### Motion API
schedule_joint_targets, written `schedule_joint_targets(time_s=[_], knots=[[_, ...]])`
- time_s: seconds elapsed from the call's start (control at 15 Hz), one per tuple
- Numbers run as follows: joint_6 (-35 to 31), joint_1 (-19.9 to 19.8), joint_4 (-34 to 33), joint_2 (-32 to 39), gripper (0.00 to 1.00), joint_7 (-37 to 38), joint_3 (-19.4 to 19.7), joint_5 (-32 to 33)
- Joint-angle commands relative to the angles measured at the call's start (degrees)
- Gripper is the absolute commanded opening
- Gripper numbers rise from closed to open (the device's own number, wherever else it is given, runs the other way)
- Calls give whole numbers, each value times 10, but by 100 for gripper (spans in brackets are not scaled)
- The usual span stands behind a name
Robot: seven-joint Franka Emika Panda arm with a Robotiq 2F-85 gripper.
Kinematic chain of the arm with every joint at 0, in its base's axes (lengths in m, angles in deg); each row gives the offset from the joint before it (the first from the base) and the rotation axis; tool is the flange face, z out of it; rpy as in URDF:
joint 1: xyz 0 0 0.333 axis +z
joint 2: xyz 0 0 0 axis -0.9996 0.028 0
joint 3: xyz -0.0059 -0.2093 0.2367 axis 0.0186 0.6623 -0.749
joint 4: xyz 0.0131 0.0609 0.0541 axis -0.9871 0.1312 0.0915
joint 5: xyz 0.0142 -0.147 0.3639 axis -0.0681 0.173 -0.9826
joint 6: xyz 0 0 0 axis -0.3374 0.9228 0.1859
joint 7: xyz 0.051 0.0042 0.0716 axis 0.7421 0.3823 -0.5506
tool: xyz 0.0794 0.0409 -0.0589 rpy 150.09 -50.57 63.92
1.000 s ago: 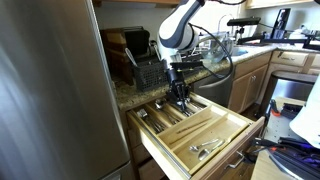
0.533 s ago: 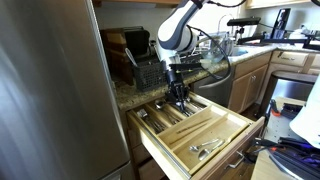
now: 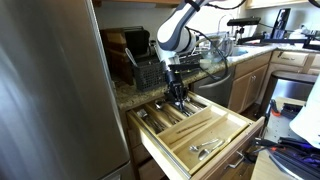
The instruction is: Take the spoon from the utensil holder and put it in the drawer with the other spoons
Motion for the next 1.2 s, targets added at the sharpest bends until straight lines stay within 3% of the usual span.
schedule_joint_targets(time_s=[0.0, 1.13], knots=[[29, -6, -14, 3, 4, -10, 3, -5], [64, -12, -45, 17, 4, -18, 10, -4]])
